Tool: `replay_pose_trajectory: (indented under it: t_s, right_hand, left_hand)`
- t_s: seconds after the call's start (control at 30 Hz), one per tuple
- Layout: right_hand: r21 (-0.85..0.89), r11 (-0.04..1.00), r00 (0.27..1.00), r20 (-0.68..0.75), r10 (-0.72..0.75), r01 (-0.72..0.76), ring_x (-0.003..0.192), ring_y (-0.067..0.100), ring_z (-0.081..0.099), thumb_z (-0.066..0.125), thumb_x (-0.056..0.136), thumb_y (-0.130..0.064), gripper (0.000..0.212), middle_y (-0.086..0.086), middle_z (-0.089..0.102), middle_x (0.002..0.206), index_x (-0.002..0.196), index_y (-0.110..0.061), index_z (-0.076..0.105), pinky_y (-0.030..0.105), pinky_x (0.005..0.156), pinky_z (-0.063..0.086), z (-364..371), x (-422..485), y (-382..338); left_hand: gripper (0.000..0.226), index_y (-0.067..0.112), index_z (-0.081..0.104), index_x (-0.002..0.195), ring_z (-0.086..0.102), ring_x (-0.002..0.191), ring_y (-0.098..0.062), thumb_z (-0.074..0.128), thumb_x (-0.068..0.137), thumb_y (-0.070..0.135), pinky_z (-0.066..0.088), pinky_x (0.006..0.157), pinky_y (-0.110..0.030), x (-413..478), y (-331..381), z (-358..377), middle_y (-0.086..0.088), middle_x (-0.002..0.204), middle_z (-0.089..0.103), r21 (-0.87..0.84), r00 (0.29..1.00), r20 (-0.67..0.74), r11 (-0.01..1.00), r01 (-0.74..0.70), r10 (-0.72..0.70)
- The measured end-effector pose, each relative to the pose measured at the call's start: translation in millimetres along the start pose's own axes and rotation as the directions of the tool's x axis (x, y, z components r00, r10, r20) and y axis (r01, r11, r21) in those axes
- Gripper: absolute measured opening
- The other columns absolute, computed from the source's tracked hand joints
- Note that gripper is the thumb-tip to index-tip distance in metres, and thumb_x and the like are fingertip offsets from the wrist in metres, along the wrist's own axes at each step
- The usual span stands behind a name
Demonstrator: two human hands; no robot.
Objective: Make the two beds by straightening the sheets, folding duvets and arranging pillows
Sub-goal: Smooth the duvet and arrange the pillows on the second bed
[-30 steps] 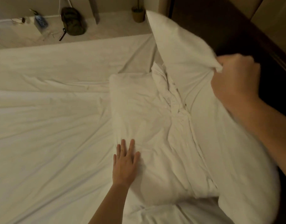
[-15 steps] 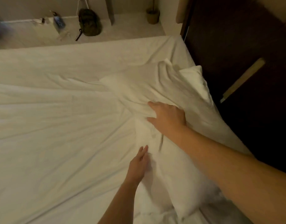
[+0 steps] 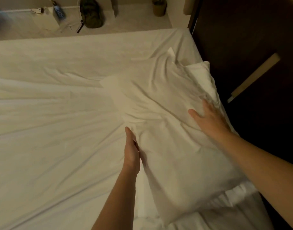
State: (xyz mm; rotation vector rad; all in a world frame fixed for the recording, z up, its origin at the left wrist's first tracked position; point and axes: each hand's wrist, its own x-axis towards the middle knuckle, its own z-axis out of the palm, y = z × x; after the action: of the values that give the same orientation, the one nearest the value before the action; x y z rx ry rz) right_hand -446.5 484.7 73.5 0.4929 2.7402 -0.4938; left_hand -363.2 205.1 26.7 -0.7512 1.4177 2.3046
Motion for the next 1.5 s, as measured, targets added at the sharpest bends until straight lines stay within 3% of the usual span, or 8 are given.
replay_pose_trajectory:
  t_s: [0.2, 0.4, 0.63, 0.8, 0.87, 1.17, 1.37, 1.5]
  right_hand:
    - [0.282, 0.937, 0.978, 0.068, 0.197, -0.208, 0.132, 0.037, 0.048, 0.053, 0.066, -0.092, 0.109, 0.009, 0.044, 0.152, 0.153, -0.031, 0.03, 0.048, 0.108, 0.042, -8.9, 7.6, 46.8]
    - [0.219, 0.974, 0.977, -0.183, 0.105, -0.063, 0.099, 0.041, 0.064, 0.067, 0.089, -0.049, 0.045, 0.018, 0.068, 0.113, 0.109, -0.008, 0.07, 0.042, 0.083, 0.053, -20.4, -9.7, 63.3]
    - [0.195, 0.98, 0.884, -0.464, 0.056, 0.041, 0.057, 0.029, 0.055, 0.058, 0.098, -0.039, 0.044, 0.004, 0.059, 0.061, 0.061, -0.014, 0.053, 0.03, 0.057, 0.042, -40.8, -72.9, 99.4]
    - [0.25, 0.968, 0.932, -0.347, 0.105, -0.017, 0.074, 0.035, 0.06, 0.06, 0.095, -0.045, 0.035, 0.011, 0.064, 0.077, 0.076, -0.017, 0.066, 0.036, 0.067, 0.045, -20.4, -96.9, 127.2]
    - [0.251, 0.968, 0.953, -0.291, 0.086, -0.011, 0.066, 0.032, 0.052, 0.061, 0.094, -0.046, 0.042, 0.001, 0.051, 0.064, 0.06, -0.024, 0.048, 0.034, 0.063, 0.041, -20.8, -98.8, 121.5]
    - [0.133, 0.986, 0.894, -0.447, -0.032, 0.102, 0.054, 0.035, 0.047, 0.058, 0.096, -0.033, 0.045, 0.008, 0.053, 0.058, 0.061, -0.009, 0.043, 0.035, 0.053, 0.039, -46.8, -124.6, 105.7]
    - [-0.037, 0.999, 0.983, -0.186, -0.002, -0.005, 0.082, 0.04, 0.063, 0.05, 0.093, -0.045, 0.024, 0.014, 0.068, 0.092, 0.082, -0.023, 0.05, 0.038, 0.067, 0.051, -14.5, -123.2, 110.6]
    - [0.032, 0.999, 0.95, -0.311, -0.032, 0.044, 0.119, 0.038, 0.052, 0.05, 0.094, -0.051, 0.053, 0.01, 0.05, 0.139, 0.139, -0.022, 0.045, 0.045, 0.087, 0.049, -24.6, -101.7, 97.9]
  left_hand:
    - [0.069, 0.031, 0.056, 0.142, 0.066, 0.124, -0.014, 0.081, 0.083, 0.056, 0.047, 0.111, -0.044, 3.5, 5.0, 30.5, 0.01, 0.133, 0.069, 0.171, 0.99, -0.031, 0.977, -0.131, 0.138]
    - [0.05, 0.021, 0.064, 0.132, 0.072, 0.113, -0.016, 0.083, 0.086, 0.027, 0.054, 0.105, -0.045, -2.1, -1.0, 49.6, 0.004, 0.121, 0.076, 0.209, 0.971, -0.091, 0.958, -0.198, 0.221]
    - [0.041, 0.017, 0.065, 0.128, 0.073, 0.111, -0.019, 0.079, 0.09, 0.015, 0.056, 0.097, -0.039, -17.1, 15.8, 74.1, 0.0, 0.119, 0.076, 0.299, 0.963, 0.055, 0.916, -0.268, 0.264]
    - [0.042, 0.017, 0.065, 0.128, 0.073, 0.109, -0.021, 0.08, 0.089, 0.02, 0.057, 0.099, -0.045, -20.0, -3.8, 68.2, -0.002, 0.118, 0.076, 0.366, 0.986, 0.029, 0.916, -0.163, 0.163]
    - [0.031, 0.02, 0.069, 0.119, 0.074, 0.106, -0.021, 0.079, 0.09, 0.022, 0.056, 0.1, -0.049, -22.4, -13.8, 60.5, -0.001, 0.113, 0.078, 0.356, 0.986, -0.065, 0.927, -0.121, 0.153]
    - [0.037, 0.018, 0.069, 0.128, 0.072, 0.11, -0.012, 0.076, 0.093, 0.028, 0.056, 0.095, -0.034, -22.7, -1.9, 48.0, 0.005, 0.117, 0.077, 0.44, 0.942, -0.039, 0.853, -0.282, 0.332]
    - [0.067, 0.023, 0.05, 0.149, 0.053, 0.136, -0.021, 0.069, 0.092, 0.053, 0.042, 0.115, -0.041, -18.4, -31.8, 29.0, 0.0, 0.145, 0.059, 0.7, 0.932, -0.139, 0.699, -0.147, 0.334]
    - [0.079, 0.035, 0.015, 0.163, 0.016, 0.155, -0.021, 0.055, 0.098, 0.054, 0.018, 0.127, -0.043, -23.2, -19.4, 46.4, 0.0, 0.17, 0.019, 0.893, 0.805, -0.102, 0.41, -0.184, 0.584]
